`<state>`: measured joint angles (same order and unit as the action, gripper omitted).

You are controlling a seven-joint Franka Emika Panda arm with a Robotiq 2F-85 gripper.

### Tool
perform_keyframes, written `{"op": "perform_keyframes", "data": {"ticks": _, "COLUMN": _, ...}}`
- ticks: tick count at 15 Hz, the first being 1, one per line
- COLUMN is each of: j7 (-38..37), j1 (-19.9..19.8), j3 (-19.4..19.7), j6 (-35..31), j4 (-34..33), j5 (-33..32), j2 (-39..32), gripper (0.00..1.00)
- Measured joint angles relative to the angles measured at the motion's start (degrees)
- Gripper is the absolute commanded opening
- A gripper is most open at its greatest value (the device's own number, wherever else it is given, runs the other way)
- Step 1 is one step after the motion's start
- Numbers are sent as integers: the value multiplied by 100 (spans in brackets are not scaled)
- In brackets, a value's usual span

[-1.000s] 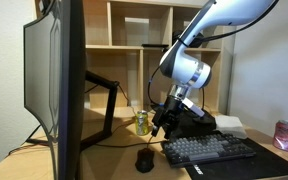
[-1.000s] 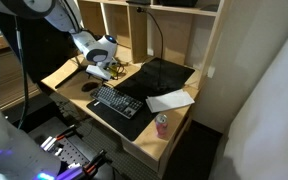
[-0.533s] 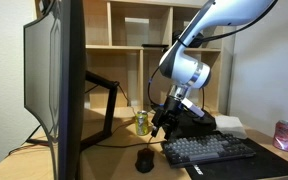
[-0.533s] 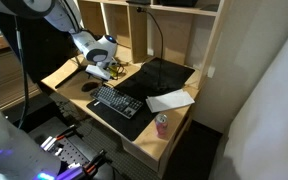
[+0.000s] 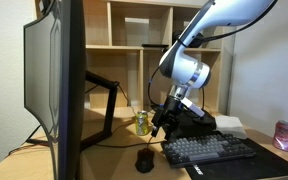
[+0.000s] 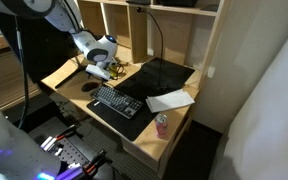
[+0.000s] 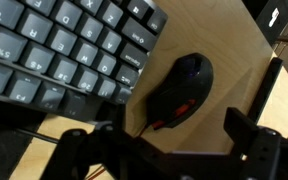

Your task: Click the top left button on the keyboard

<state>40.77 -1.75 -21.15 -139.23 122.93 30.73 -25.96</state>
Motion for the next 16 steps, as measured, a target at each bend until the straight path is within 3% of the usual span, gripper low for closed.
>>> {"op": "perform_keyframes", "data": {"ticks": 12, "j7": -56, "j1": 34, "j3": 42, "j6": 26, "j4": -25, "j5": 1, "j2": -13, "gripper": 100}}
{"op": "perform_keyframes", "data": {"ticks": 16, "j7": 105, "j1": 34, "j3": -3, "j6": -337, "j4": -10, "j5": 259, "j2": -16, "gripper": 100}}
